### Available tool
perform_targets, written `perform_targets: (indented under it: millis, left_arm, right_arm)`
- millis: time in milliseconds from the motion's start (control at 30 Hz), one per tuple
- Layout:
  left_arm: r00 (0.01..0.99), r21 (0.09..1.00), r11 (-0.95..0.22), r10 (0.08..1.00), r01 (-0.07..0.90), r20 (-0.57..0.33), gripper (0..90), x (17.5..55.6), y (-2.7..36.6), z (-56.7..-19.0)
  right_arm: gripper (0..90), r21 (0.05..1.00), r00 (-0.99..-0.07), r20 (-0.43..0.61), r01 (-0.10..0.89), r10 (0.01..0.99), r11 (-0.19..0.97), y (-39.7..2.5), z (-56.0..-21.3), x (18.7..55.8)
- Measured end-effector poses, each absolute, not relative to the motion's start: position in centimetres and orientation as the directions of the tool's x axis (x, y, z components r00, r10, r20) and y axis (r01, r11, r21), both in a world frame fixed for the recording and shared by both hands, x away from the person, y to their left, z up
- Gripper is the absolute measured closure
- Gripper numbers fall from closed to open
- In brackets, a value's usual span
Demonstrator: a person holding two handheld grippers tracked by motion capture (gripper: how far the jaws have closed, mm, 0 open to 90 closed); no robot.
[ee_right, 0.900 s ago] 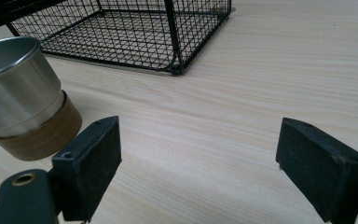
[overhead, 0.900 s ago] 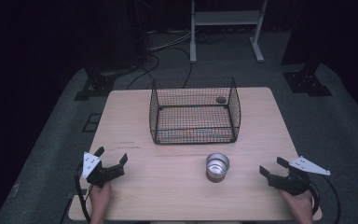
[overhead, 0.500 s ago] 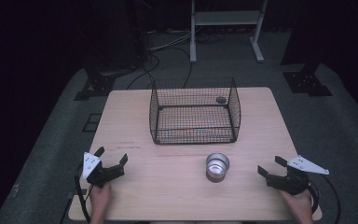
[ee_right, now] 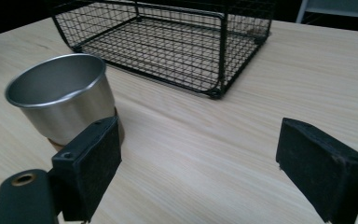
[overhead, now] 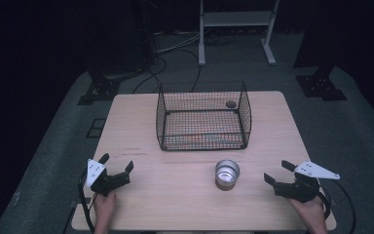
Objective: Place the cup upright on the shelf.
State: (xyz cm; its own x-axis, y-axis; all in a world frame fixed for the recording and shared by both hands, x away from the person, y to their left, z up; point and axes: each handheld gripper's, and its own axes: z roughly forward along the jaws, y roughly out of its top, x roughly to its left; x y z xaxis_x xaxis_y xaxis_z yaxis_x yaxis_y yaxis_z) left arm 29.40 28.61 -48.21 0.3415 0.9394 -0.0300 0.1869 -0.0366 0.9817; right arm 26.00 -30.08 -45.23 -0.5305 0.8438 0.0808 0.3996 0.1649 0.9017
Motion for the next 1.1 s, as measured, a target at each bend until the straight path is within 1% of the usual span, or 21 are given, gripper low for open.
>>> perform_targets:
  millis: [167, 633, 767, 967, 1100]
  left_arm:
    - [0.341, 0.982, -0.034, 0.939, 0.187, -0.033, 0.0, 29.4, 28.6, -48.2]
    - [0.339, 0.982, -0.029, 0.94, 0.189, -0.037, 0.0, 29.4, 28.7, -48.2]
    - [0.339, 0.982, -0.03, 0.94, 0.189, -0.037, 0.0, 29.4, 28.7, -48.2]
    - [0.339, 0.982, -0.03, 0.94, 0.188, -0.036, 0.0, 29.5, 28.7, -48.2]
    - [0.339, 0.982, -0.03, 0.94, 0.188, -0.036, 0.0, 29.5, 28.7, -48.2]
  right_arm:
    - [12.8, 0.898, -0.558, 0.057, 0.391, 0.828, 0.202, -29.1, -44.8, 26.0]
    - [11.5, 0.898, -0.618, 0.051, 0.372, 0.785, 0.234, -26.9, -43.6, 25.7]
    - [9.0, 0.888, -0.652, 0.038, 0.369, 0.758, 0.273, -25.7, -43.5, 25.6]
    - [6.8, 0.883, -0.668, 0.028, 0.366, 0.744, 0.295, -24.7, -43.6, 25.6]
    - [3.8, 0.879, -0.677, 0.027, 0.367, 0.735, 0.306, -24.0, -43.7, 25.5]
